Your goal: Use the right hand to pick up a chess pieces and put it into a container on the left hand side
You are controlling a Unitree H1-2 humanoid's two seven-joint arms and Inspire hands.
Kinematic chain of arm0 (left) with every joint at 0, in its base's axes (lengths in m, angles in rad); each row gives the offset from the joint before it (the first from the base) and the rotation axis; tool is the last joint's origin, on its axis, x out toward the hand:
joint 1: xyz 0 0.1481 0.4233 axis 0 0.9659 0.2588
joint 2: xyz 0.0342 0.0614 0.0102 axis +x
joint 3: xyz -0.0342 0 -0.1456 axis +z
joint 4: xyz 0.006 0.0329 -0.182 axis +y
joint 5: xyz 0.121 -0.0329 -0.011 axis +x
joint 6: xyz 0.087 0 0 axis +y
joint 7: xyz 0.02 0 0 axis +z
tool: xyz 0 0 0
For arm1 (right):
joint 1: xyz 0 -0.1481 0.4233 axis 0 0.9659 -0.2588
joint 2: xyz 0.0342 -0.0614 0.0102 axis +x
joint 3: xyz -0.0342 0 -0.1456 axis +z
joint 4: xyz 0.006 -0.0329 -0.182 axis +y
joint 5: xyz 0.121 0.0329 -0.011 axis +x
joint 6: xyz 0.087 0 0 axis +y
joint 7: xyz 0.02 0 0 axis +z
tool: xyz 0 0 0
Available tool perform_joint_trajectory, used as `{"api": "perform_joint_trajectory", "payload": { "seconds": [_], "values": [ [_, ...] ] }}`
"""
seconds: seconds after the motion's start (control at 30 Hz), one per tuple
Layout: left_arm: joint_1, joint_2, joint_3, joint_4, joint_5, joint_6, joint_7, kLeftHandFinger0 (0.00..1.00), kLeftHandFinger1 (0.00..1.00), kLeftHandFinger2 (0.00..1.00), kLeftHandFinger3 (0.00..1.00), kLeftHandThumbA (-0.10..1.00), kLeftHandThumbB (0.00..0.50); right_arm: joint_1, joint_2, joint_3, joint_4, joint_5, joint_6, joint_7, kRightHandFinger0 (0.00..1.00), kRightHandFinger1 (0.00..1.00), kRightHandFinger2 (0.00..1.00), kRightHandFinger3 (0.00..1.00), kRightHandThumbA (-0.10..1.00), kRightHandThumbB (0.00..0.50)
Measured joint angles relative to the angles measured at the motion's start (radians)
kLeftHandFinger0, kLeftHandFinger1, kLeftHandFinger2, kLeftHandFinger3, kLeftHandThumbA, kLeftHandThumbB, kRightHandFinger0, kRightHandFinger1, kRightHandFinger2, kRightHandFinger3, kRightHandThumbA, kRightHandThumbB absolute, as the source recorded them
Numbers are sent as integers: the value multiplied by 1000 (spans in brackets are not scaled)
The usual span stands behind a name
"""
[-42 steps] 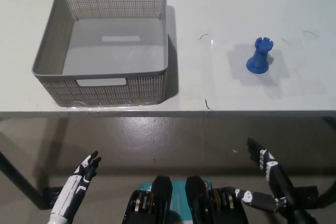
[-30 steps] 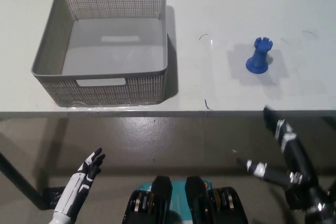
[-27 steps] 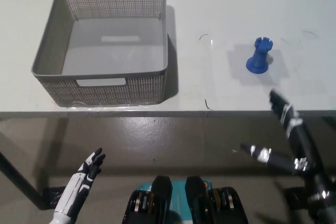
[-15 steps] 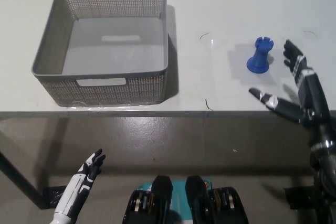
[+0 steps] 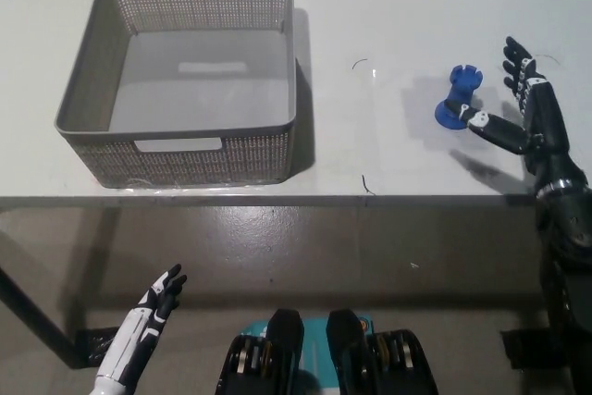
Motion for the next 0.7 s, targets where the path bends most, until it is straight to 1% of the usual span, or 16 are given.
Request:
{"api": "perform_joint_trajectory", "payload": {
  "seconds": [0.03,0.07,0.17,0.23,0.27,0.43,0.47,0.5,0.6,0.63,0.7],
  "values": [
    [1,0,0,0,0,0,-2,1000,1000,1000,1000,1000,403,-21,0,-1,48,0,-1,-5,1000,1000,1000,1000,1000,384],
    [0,0,0,0,0,0,-4,1000,1000,1000,1000,1000,403,-35,-1,-1,77,1,-1,-8,1000,1000,1000,1000,1000,388],
    [0,0,0,0,0,-1,-6,1000,1000,1000,1000,1000,396,-76,-2,-1,167,1,-5,-16,1000,1000,1000,1000,1000,365],
    [0,0,0,0,0,-1,-6,1000,1000,1000,1000,1000,402,-102,-3,-1,231,2,-14,-20,1000,1000,1000,1000,1000,366],
    [0,-1,1,0,0,-2,-6,1000,1000,1000,1000,1000,394,-116,-5,-1,266,4,-19,-22,1000,1000,1000,1000,1000,370],
    [0,-1,0,0,0,-2,-6,1000,1000,1000,1000,1000,393,-186,-12,0,443,7,-57,-32,1000,1000,1000,1000,1000,370],
    [0,-1,1,0,0,-3,-6,1000,1000,1000,1000,1000,395,-199,-13,0,471,7,-65,-33,1000,1000,1000,1000,1000,393],
    [0,-1,0,0,0,-3,-6,1000,1000,1000,1000,1000,396,-211,-15,1,507,7,-76,-35,1000,1000,1000,1000,1000,401],
    [0,-1,1,1,-1,-4,-6,1000,1000,1000,1000,1000,400,-242,-17,0,584,10,-102,-38,1000,1000,1000,1000,1000,404],
    [0,-1,1,2,-1,-4,-6,1000,1000,1000,1000,1000,400,-251,-18,1,603,10,-110,-39,1000,1000,1000,1000,1000,413],
    [-1,-1,1,4,-1,-5,-6,1000,1000,1000,1000,1000,388,-281,-20,3,658,10,-127,-42,1000,1000,1000,1000,1000,419]
  ]
}}
